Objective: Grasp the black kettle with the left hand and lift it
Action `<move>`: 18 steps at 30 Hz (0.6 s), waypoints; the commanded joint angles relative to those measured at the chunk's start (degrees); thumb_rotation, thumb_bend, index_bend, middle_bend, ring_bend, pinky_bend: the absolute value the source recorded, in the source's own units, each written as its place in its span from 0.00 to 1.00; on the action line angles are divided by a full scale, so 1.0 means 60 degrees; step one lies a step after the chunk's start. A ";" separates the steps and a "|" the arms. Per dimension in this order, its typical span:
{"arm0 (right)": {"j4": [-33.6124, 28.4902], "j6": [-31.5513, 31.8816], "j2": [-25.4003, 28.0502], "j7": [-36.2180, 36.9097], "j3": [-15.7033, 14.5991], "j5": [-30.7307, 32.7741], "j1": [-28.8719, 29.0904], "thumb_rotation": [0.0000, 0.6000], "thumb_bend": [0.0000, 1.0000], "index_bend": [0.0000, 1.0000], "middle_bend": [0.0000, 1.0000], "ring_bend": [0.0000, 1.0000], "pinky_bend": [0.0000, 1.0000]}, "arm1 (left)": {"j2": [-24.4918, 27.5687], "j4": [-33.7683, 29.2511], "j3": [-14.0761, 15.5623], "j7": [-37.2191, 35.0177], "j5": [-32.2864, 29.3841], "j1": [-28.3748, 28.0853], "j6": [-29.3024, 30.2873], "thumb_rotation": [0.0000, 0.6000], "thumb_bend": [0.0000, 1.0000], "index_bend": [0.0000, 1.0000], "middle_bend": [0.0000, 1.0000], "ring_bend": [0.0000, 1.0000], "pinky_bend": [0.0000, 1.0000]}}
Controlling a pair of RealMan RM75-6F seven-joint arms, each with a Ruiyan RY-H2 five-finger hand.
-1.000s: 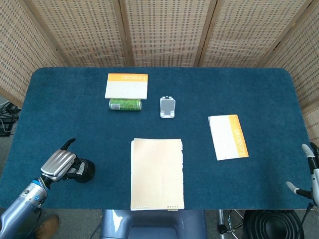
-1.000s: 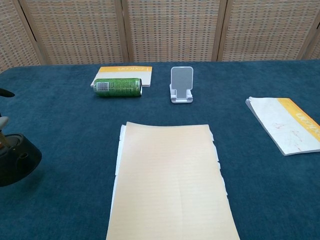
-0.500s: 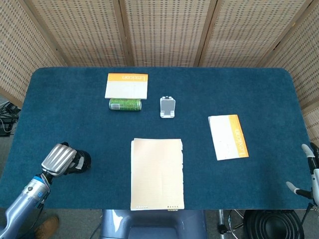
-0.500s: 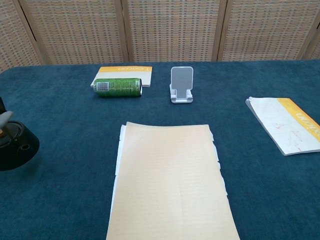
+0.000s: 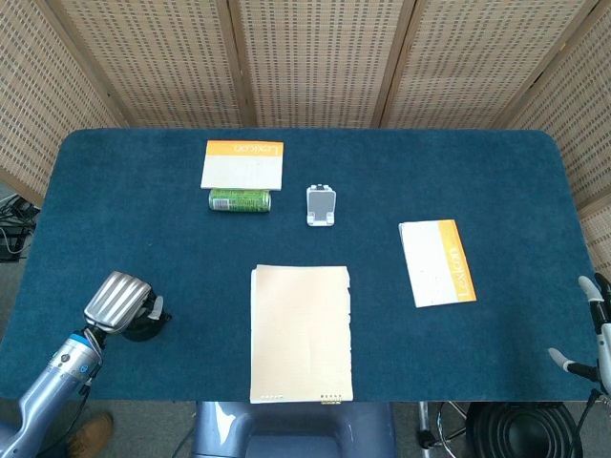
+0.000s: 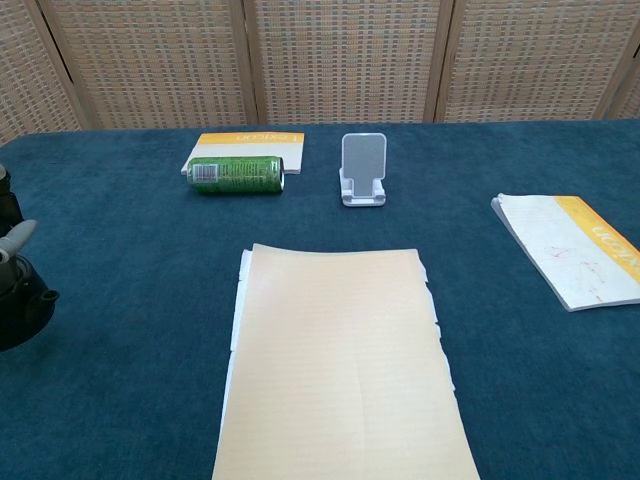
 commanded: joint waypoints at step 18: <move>0.0035 -0.0052 0.0042 0.0142 0.0035 0.0071 0.0016 1.00 0.00 0.00 0.00 0.00 0.00 | -0.0171 0.0722 -0.0982 0.0101 0.1074 -0.1152 0.0186 0.58 1.00 1.00 1.00 0.96 0.76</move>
